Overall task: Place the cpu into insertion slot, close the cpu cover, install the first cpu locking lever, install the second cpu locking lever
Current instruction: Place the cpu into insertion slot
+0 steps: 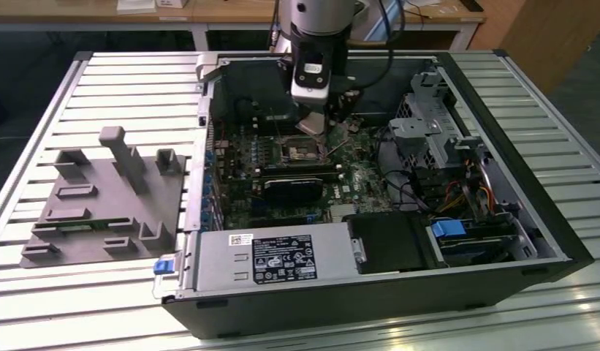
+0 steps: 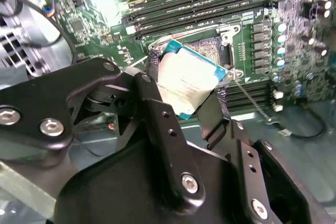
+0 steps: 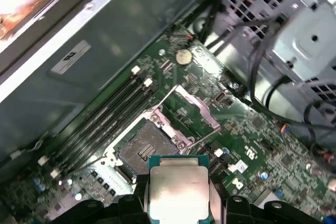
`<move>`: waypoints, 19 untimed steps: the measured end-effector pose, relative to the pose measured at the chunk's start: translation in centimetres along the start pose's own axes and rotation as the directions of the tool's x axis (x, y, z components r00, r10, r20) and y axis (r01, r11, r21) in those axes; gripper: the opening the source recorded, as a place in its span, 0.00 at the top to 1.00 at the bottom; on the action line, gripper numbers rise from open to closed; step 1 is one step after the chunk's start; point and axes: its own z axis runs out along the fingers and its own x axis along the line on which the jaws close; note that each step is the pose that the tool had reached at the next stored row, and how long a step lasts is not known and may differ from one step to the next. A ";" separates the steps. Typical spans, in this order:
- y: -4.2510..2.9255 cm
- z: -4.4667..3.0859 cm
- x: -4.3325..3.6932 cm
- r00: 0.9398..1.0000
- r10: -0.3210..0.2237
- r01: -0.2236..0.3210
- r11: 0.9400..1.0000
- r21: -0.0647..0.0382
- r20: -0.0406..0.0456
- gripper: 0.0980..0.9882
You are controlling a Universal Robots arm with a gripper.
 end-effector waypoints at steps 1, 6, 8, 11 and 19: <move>0.00 0.00 0.00 1.000 0.017 -0.017 1.000 0.000 0.001 0.51; 0.00 0.04 0.00 0.994 0.105 -0.105 0.994 0.002 0.008 0.51; 0.00 0.05 0.00 0.990 0.141 -0.141 0.990 0.002 0.011 0.51; -0.01 0.07 0.00 0.981 0.195 -0.195 0.981 0.003 0.016 0.51; -0.01 0.15 0.00 0.942 0.334 -0.334 0.942 0.003 0.028 0.51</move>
